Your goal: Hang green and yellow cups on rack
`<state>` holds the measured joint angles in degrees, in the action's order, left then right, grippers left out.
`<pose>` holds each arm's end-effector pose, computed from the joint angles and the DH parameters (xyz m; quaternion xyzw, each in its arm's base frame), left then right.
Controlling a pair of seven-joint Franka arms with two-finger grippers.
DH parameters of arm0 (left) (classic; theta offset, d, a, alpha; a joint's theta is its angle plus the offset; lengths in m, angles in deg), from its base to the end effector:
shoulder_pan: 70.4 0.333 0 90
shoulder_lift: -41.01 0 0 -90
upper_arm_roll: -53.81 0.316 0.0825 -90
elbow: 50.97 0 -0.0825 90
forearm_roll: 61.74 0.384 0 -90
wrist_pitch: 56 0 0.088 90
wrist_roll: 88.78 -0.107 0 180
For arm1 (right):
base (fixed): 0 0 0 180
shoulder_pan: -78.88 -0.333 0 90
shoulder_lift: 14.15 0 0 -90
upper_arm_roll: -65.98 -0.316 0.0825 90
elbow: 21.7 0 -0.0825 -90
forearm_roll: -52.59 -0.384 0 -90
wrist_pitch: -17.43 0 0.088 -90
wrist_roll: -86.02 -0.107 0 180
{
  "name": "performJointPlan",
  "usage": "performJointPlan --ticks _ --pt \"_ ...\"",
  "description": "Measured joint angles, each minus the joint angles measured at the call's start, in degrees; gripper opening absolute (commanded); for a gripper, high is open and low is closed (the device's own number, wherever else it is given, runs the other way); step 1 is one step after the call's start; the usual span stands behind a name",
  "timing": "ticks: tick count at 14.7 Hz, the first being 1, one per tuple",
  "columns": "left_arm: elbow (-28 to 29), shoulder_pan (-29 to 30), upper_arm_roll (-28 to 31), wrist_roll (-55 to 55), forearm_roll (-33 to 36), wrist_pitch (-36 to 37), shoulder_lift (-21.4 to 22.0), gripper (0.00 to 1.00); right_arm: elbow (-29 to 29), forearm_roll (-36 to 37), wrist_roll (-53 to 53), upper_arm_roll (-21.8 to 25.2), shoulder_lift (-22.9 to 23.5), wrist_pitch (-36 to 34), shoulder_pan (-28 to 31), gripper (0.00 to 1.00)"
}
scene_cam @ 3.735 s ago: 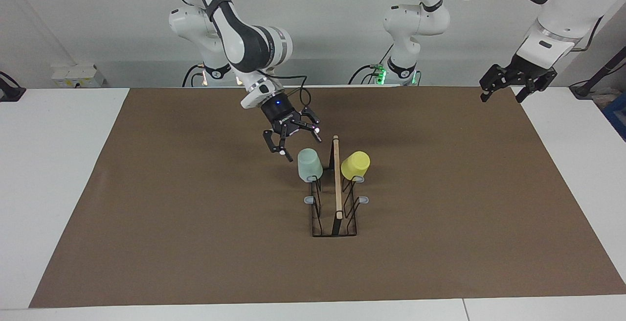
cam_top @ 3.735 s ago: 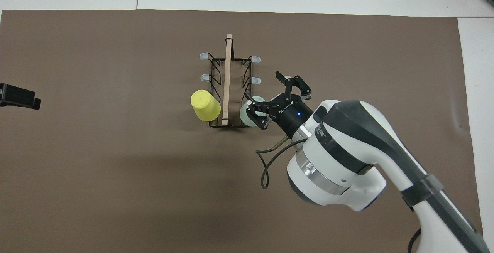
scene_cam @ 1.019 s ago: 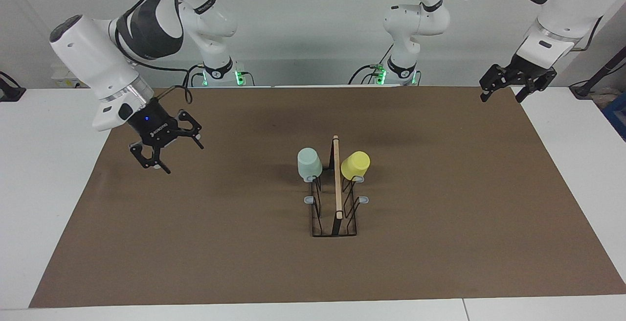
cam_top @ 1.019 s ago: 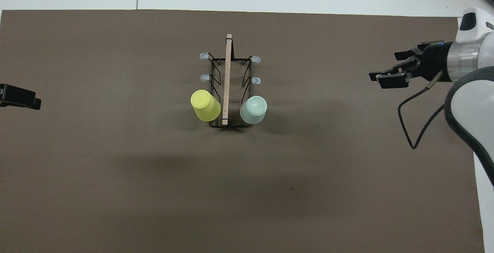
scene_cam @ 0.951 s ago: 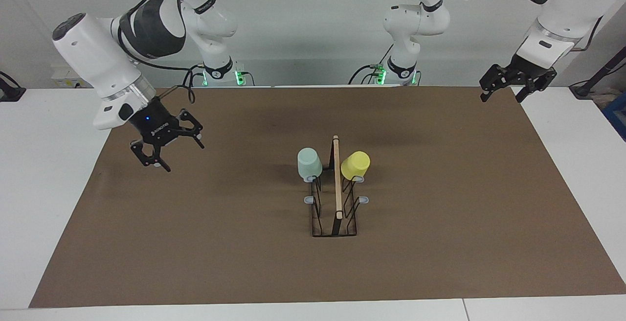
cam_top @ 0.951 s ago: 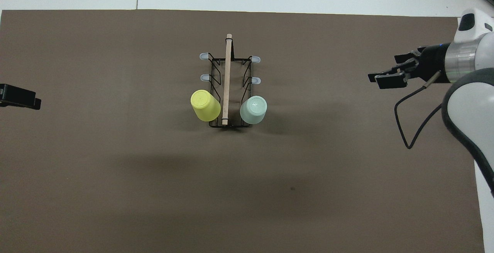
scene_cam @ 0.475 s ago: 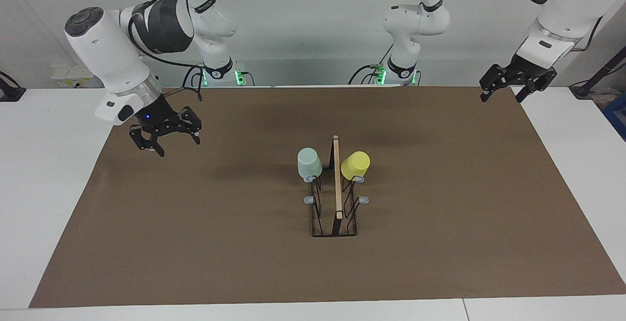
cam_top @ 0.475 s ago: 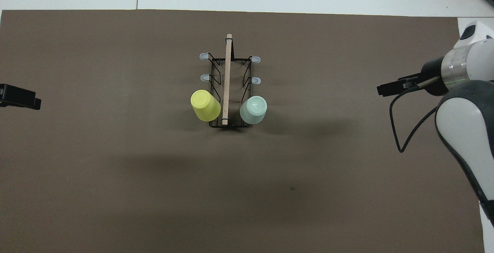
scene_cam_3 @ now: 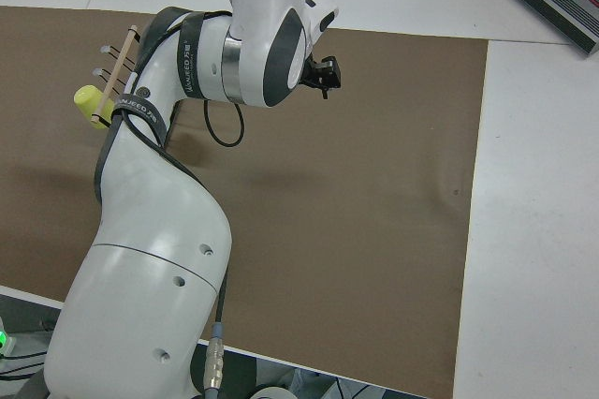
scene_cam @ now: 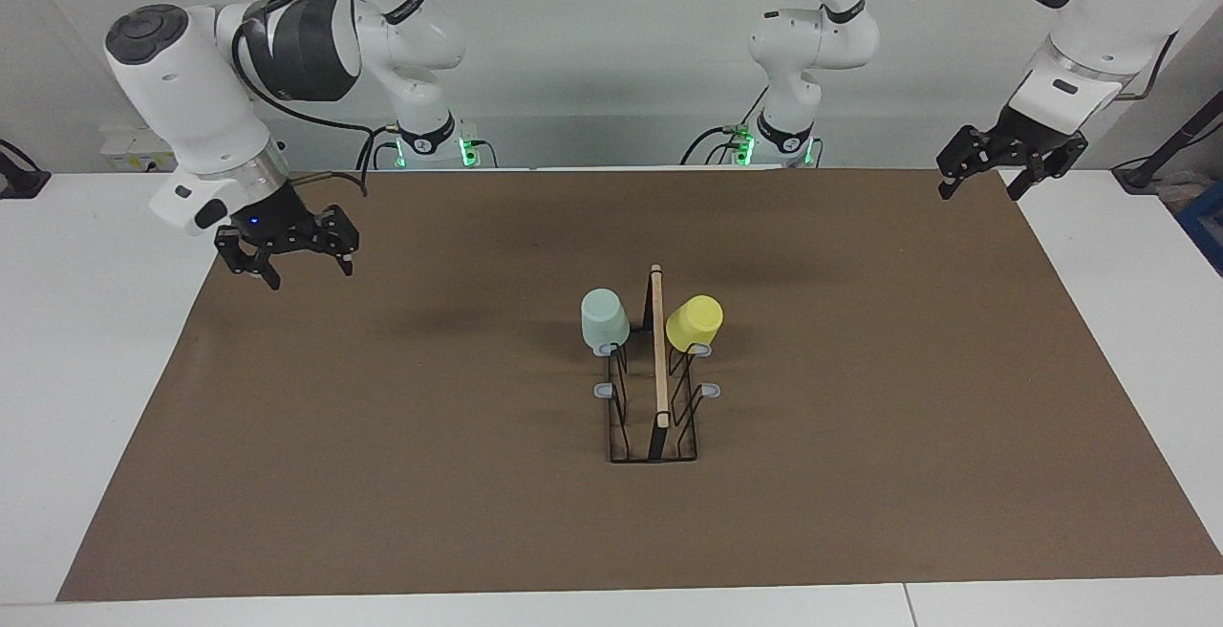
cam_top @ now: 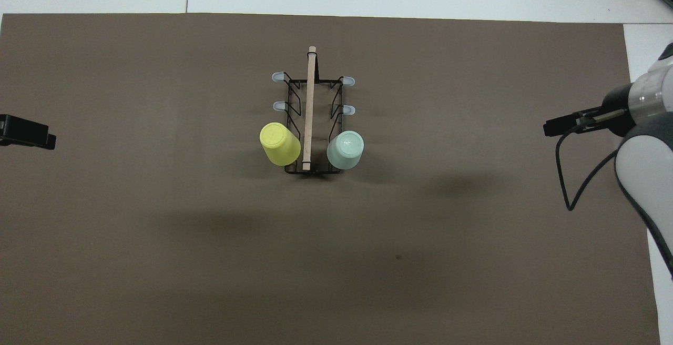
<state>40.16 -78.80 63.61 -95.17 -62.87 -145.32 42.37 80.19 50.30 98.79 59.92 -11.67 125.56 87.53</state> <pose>0.5458 0.0124 0.6271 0.9990 -0.0436 -0.0033 0.0121 0.5828 -0.0243 0.5290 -0.9958 -0.0830 -0.0355 0.0169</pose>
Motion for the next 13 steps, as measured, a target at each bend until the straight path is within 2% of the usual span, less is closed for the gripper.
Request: performJointPlan --ticks 4,8,13 --pt "0.00 0.00 0.00 0.00 0.00 0.00 0.00 1.00 -0.06 0.00 -0.32 2.12 -0.12 0.00 -0.74 1.00" --pt "0.00 0.00 0.00 0.00 0.00 0.00 0.00 1.00 -1.01 0.53 -6.99 2.16 -0.42 -0.55 -2.05 1.00" --pt "0.00 0.00 0.00 0.00 0.00 0.00 0.00 1.00 -2.69 2.34 -10.33 2.29 -0.44 -1.45 -3.93 1.00"
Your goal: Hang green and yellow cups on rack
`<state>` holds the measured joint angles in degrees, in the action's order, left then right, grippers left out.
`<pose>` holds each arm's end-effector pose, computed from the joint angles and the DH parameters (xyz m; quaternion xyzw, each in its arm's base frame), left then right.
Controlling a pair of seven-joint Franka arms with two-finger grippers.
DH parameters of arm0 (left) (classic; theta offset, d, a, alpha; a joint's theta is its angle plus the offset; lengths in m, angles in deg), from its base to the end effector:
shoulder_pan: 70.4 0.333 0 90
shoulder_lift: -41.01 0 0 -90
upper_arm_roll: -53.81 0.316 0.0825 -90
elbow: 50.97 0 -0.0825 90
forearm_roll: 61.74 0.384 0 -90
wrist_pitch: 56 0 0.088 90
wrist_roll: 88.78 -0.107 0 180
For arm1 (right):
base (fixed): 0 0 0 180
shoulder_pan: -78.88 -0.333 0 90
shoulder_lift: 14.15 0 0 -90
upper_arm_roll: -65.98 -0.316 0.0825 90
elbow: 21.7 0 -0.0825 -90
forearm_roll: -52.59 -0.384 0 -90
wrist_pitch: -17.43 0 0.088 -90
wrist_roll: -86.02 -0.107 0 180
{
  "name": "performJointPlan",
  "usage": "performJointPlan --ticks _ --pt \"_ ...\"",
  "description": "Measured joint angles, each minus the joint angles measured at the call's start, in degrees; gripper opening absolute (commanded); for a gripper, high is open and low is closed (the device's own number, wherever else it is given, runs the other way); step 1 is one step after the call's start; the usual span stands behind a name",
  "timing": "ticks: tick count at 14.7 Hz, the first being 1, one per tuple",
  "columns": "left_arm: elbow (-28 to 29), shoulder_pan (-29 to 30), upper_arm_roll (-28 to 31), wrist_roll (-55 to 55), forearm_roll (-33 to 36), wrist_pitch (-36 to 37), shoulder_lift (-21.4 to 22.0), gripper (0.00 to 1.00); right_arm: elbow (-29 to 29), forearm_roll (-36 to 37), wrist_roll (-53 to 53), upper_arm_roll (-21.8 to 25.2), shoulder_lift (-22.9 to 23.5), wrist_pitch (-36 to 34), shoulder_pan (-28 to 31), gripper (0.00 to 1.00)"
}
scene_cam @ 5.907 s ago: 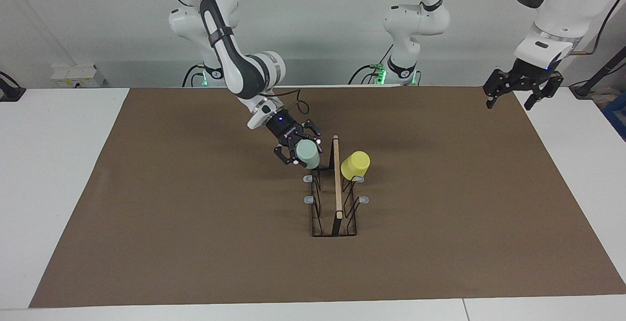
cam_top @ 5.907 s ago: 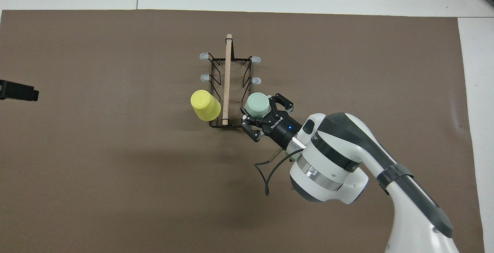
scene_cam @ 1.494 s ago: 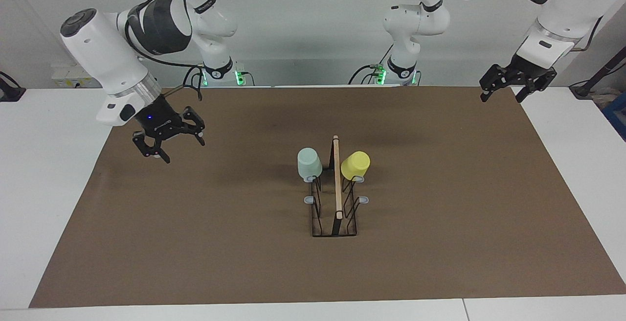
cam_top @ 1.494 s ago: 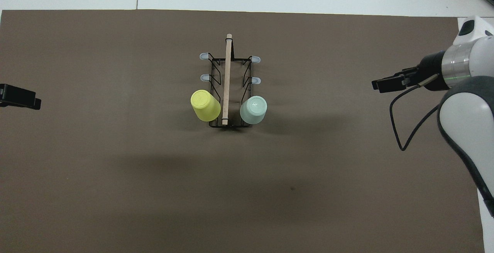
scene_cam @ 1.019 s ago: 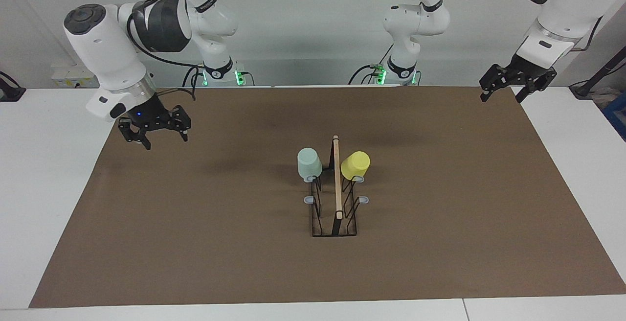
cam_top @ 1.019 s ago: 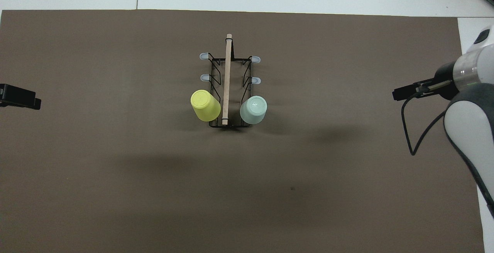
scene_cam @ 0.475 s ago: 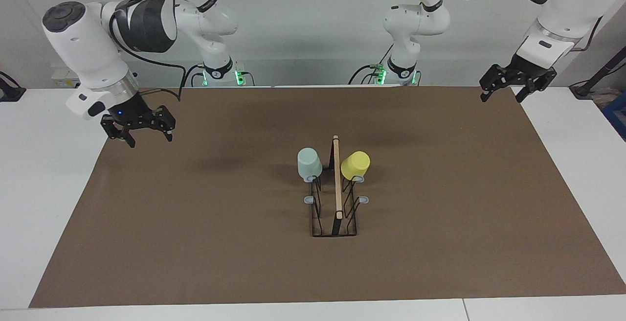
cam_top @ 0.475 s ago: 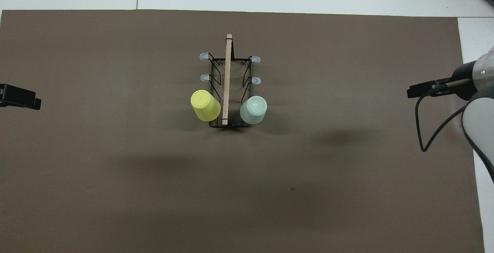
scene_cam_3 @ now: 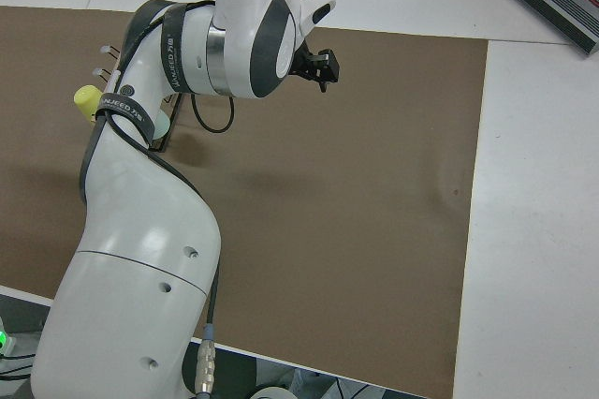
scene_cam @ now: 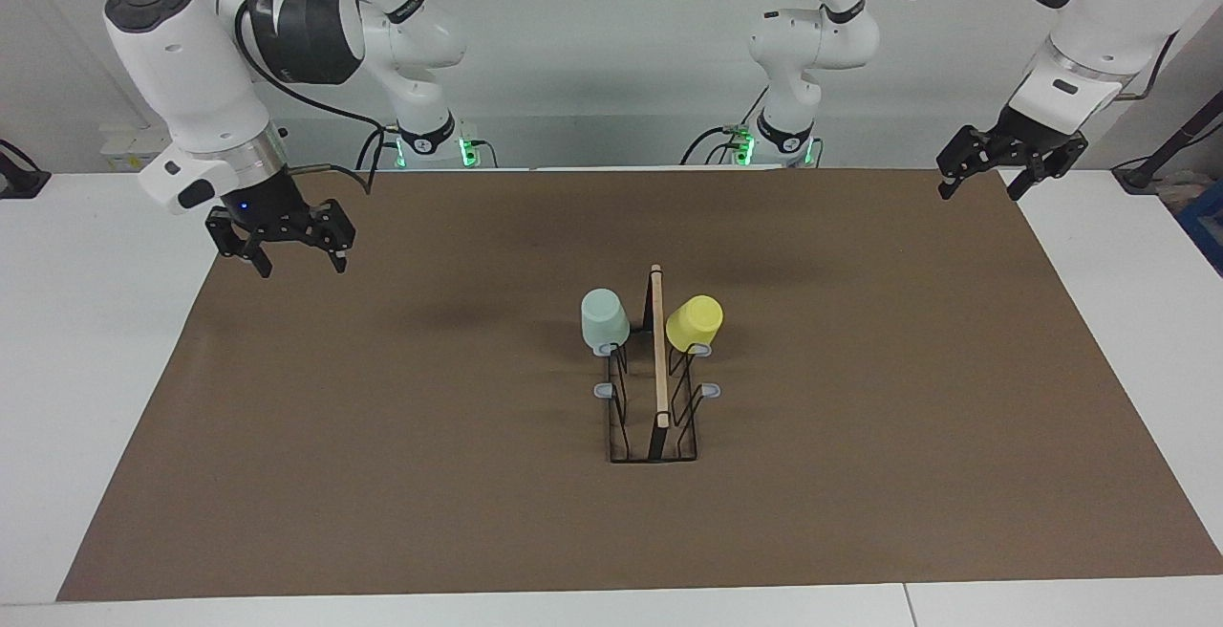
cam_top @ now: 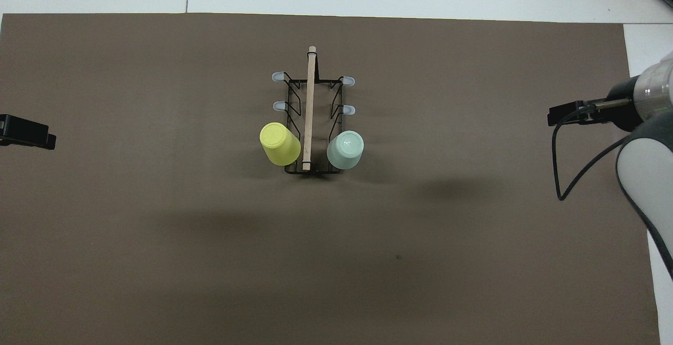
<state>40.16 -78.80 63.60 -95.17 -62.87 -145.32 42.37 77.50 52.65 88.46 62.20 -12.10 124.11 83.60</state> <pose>0.5458 0.0123 0.6271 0.9990 -0.0437 -0.0033 0.0121 0.5841 -0.0102 0.5537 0.9988 0.0131 0.0474 0.0007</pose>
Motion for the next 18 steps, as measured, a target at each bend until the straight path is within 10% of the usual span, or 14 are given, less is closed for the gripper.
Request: performJointPlan --ticks 18 --pt "0.00 0.00 0.00 0.00 0.00 0.00 0.00 1.00 0.02 0.01 -2.31 2.61 0.07 -0.03 0.06 1.00"
